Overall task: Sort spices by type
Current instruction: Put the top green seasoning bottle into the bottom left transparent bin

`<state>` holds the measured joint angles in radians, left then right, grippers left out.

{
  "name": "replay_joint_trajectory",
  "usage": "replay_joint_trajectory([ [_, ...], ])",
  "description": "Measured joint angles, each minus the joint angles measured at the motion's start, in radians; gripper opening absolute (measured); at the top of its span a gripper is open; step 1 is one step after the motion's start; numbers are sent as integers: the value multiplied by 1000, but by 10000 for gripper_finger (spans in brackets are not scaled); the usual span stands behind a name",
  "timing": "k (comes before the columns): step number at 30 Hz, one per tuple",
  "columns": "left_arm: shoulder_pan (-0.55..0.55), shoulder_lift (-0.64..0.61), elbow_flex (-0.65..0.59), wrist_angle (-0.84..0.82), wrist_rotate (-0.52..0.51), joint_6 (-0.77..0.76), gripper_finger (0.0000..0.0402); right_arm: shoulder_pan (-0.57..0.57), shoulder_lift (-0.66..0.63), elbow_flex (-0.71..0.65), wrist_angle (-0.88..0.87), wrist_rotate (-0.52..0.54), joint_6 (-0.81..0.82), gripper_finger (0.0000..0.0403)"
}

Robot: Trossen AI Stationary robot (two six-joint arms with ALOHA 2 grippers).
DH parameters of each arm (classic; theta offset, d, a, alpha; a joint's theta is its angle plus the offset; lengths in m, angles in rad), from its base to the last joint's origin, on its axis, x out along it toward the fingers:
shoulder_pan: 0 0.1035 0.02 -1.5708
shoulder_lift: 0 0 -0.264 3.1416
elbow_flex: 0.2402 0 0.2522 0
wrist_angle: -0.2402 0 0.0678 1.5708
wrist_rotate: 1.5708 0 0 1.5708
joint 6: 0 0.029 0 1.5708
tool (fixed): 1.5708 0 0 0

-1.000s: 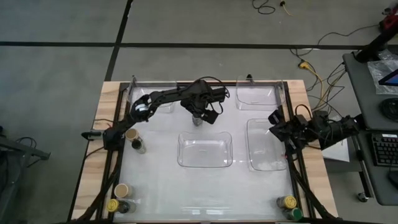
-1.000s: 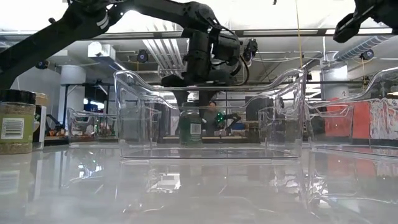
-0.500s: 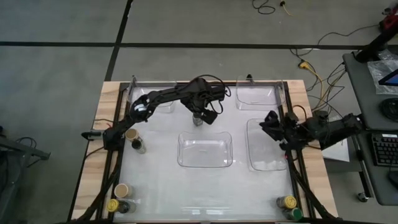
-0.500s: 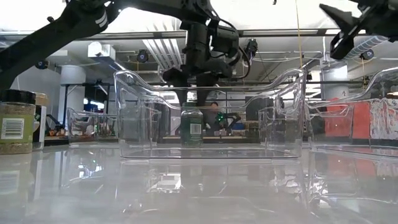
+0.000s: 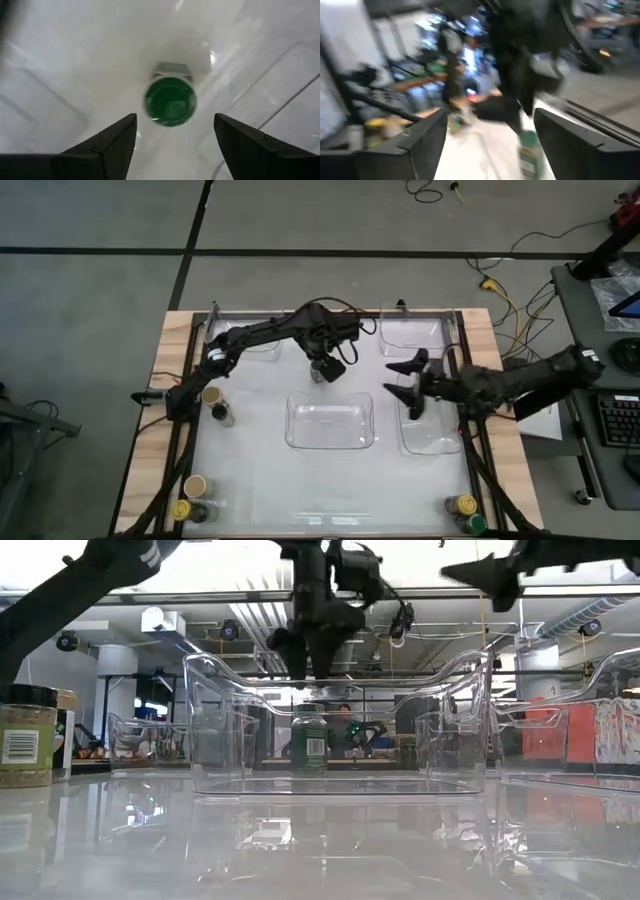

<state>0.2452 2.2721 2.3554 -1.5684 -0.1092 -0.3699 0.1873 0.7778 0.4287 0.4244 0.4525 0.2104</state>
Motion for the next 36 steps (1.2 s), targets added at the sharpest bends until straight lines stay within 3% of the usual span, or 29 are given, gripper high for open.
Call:
replay_joint_trajectory([
  [5, -12, -89, 0, 0, -91, 169, 245, -13, 177, 114, -43, 169, 53, 320],
  [9, -13, -155, -1, -2, -117, 232, 234, -26, 325, 262, -207, 205, 115, 339],
  [14, -13, -242, -3, -3, -286, 286, 222, -55, 499, 495, -489, 230, 194, 352],
  [19, -11, -354, -11, -2, -264, 350, 211, -91, 650, 680, -713, 230, 310, 353],
  [24, -8, -465, -14, -3, -247, 368, 208, -114, 791, 798, -745, 222, 321, 354],
  [29, -8, -571, -14, -3, -298, 343, 207, -147, 909, 913, -754, 220, 453, 355],
  [36, -8, -677, -14, -3, -299, 349, 207, -190, 1079, 1116, -914, 168, 493, 361],
])
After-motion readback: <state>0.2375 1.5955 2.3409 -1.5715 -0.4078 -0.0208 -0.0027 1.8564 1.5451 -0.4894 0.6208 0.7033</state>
